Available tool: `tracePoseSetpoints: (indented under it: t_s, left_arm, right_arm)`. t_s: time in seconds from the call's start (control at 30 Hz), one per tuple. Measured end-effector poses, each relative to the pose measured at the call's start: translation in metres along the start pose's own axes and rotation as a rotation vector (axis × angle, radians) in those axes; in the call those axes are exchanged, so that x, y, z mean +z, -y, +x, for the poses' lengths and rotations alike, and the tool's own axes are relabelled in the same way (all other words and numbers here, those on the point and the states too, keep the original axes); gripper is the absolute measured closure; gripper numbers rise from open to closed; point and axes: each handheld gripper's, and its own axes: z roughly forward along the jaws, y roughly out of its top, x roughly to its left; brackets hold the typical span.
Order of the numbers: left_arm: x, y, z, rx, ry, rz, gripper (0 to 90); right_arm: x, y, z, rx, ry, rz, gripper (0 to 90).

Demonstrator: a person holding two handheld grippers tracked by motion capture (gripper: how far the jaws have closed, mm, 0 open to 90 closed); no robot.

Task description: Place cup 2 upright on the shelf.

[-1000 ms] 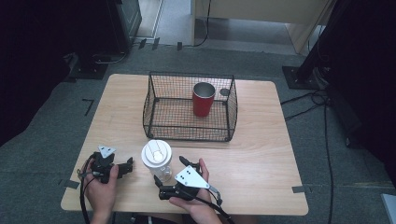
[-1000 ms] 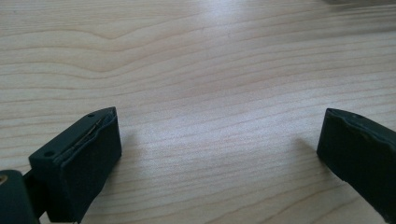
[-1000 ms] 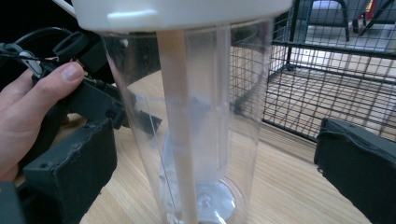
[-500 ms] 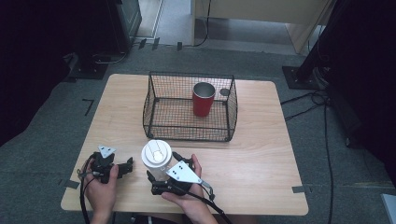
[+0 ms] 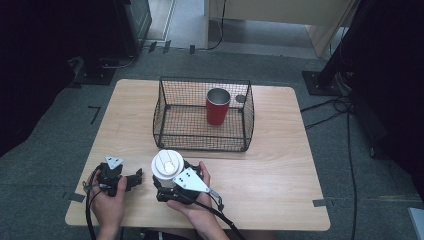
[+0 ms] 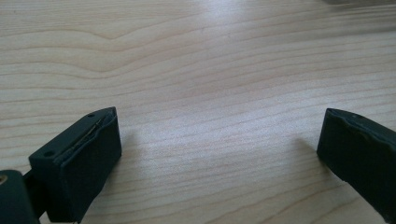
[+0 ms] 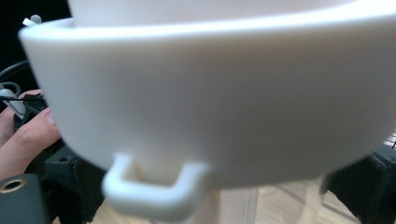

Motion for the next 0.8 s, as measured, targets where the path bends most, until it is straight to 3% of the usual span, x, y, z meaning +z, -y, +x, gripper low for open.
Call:
tracePoseSetpoints:
  t_s: [0.13, 0.23, 0.8]
  left_arm:
    - [0.0, 0.0, 0.0, 0.002, 0.0, 0.002, 0.4]
    - [0.0, 0.0, 0.0, 0.002, 0.0, 0.002, 0.5]
    - [0.0, 0.0, 0.0, -0.001, 0.001, 0.0, 0.4]
  right_arm:
    - [0.001, -0.001, -0.001, 0.006, 0.004, -0.008, 8.6]
    - [0.001, 0.0, 0.0, -0.005, 0.0, -0.02, 14.9]
    - [-0.007, -0.013, -0.005, -0.014, 0.001, -0.094, 15.6]
